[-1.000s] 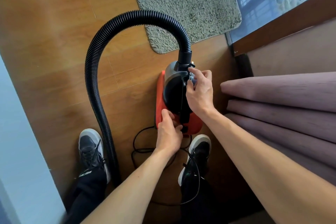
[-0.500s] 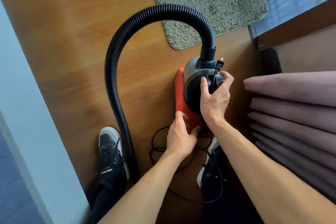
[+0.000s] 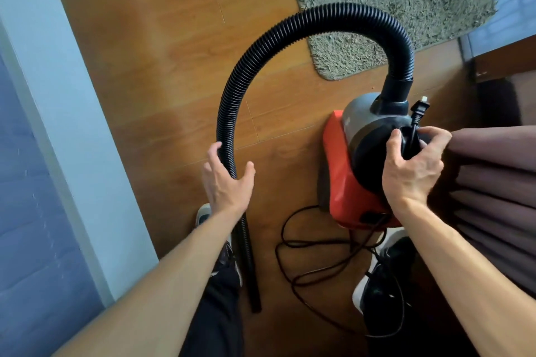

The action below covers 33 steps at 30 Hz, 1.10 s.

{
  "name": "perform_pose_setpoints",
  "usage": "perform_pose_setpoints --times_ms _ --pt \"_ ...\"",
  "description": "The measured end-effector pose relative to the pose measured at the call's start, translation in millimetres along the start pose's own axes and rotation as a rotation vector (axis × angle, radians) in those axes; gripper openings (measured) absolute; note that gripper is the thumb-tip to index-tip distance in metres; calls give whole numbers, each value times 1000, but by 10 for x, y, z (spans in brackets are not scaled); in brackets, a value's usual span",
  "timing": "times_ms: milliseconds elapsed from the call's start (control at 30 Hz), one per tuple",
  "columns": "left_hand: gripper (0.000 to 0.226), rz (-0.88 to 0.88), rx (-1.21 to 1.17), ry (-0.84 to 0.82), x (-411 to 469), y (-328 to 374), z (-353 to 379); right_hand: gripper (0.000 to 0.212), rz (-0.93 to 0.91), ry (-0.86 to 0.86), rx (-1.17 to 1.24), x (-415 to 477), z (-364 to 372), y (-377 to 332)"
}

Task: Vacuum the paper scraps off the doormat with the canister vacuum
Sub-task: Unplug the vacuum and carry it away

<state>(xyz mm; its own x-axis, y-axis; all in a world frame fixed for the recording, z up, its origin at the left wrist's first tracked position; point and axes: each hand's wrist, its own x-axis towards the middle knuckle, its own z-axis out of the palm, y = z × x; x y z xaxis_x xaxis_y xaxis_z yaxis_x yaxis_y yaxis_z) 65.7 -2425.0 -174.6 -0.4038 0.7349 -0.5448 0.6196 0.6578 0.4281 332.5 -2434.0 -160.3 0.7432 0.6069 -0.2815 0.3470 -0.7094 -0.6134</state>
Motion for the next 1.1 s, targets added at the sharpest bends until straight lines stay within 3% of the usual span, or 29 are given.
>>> perform_pose_setpoints --times_ms 267,567,1100 --pt "61 76 36 -49 697 -102 -52 35 -41 52 -11 -36 24 -16" --pt "51 85 -60 -164 782 -202 47 34 -53 95 -33 -34 50 -2" --pt "49 169 -65 -113 508 54 -677 31 -83 -91 4 -134 -188 -568"
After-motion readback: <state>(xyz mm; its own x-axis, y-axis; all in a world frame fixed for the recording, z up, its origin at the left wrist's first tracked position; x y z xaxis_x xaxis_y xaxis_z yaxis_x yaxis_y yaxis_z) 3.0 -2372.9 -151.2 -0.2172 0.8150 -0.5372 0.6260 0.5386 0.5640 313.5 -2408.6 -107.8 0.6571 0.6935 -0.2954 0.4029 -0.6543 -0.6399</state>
